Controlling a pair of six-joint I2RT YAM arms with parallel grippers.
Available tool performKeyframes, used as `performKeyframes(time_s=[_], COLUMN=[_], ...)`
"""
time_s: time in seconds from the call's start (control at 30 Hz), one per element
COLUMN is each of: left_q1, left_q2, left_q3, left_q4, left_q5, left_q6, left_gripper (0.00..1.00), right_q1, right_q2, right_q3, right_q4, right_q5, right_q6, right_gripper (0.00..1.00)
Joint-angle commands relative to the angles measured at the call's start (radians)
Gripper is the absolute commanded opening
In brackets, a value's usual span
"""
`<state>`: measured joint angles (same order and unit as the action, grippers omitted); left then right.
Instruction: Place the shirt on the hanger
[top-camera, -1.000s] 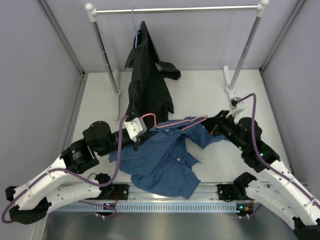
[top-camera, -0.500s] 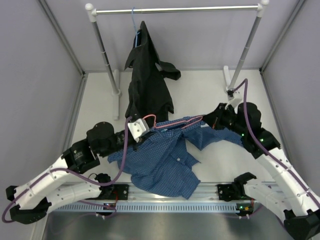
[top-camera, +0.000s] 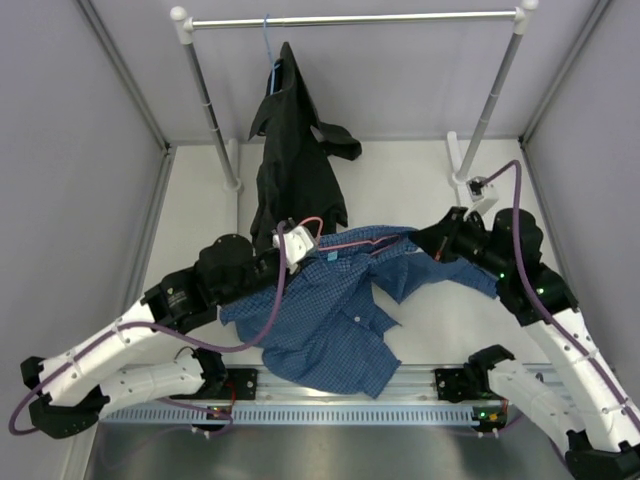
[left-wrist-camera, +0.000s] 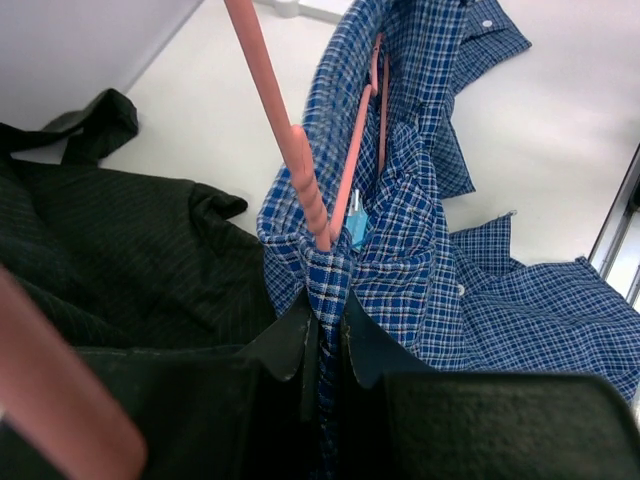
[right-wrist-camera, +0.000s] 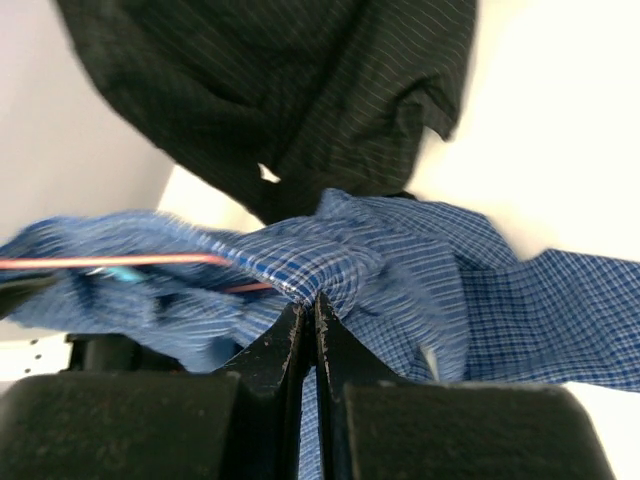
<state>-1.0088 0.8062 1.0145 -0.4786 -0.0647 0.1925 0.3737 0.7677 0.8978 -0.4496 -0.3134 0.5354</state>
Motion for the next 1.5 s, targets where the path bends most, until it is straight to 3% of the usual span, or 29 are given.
performKeyframes(time_s=[0.0,0.17,0.33,0.5,0.57,0.6,0.63,0.67,0.7,0.83,0.97,1.1,1.23,1.47], left_q1=[0.004,0.003,0.003,0.003,0.003,0.004,0.004,0.004,0.004,0.004,0.004,0.006,0.006,0.004], left_q2=[0.053,0.113,0.12,0.148,0.175,0.182,0.182,0.177,0.171,0.101,0.065,0.083,0.158,0.225], left_q3=[0.07,0.157,0.188,0.194,0.208,0.21,0.208,0.207,0.2,0.155,0.127,0.134,0.16,0.191], left_q4=[-0.032,0.067,0.191,0.304,0.304,0.304,0.302,0.302,0.299,0.258,0.235,0.222,0.199,0.199], left_q5=[-0.029,-0.078,-0.089,-0.069,-0.063,-0.046,-0.029,-0.006,0.043,0.167,0.323,0.52,0.649,0.795], left_q6=[-0.033,-0.188,-0.324,-0.332,-0.331,-0.329,-0.326,-0.305,-0.291,-0.202,-0.131,-0.14,-0.151,-0.176], left_gripper=[0.0,0.0,0.0,0.0,0.0,0.0,0.0,0.0,0.0,0.0,0.0,0.0,0.0,0.0], right_q1=[-0.007,0.103,0.361,0.615,0.643,0.643,0.643,0.642,0.642,0.642,0.642,0.642,0.642,0.643], right_q2=[-0.057,-0.119,-0.197,-0.058,-0.064,-0.091,-0.109,-0.131,-0.184,-0.335,-0.338,-0.178,-0.015,0.111], right_q3=[0.036,-0.066,-0.218,-0.188,-0.165,-0.168,-0.16,-0.148,-0.133,-0.022,0.134,0.275,0.408,0.405], right_q4=[0.086,0.178,0.293,0.287,0.272,0.272,0.255,0.186,0.143,-0.006,-0.145,-0.159,-0.118,0.066], right_q5=[-0.036,-0.026,0.126,0.243,0.28,0.281,0.309,0.351,0.379,0.433,0.398,0.295,0.009,-0.18], right_q6=[0.05,0.155,0.284,0.201,0.18,0.176,0.167,0.138,0.123,0.017,-0.133,-0.262,-0.382,-0.434], right_gripper=[0.0,0.0,0.0,0.0,0.0,0.03,0.12,0.27,0.52,0.62,0.73,0.8,0.8,0.74])
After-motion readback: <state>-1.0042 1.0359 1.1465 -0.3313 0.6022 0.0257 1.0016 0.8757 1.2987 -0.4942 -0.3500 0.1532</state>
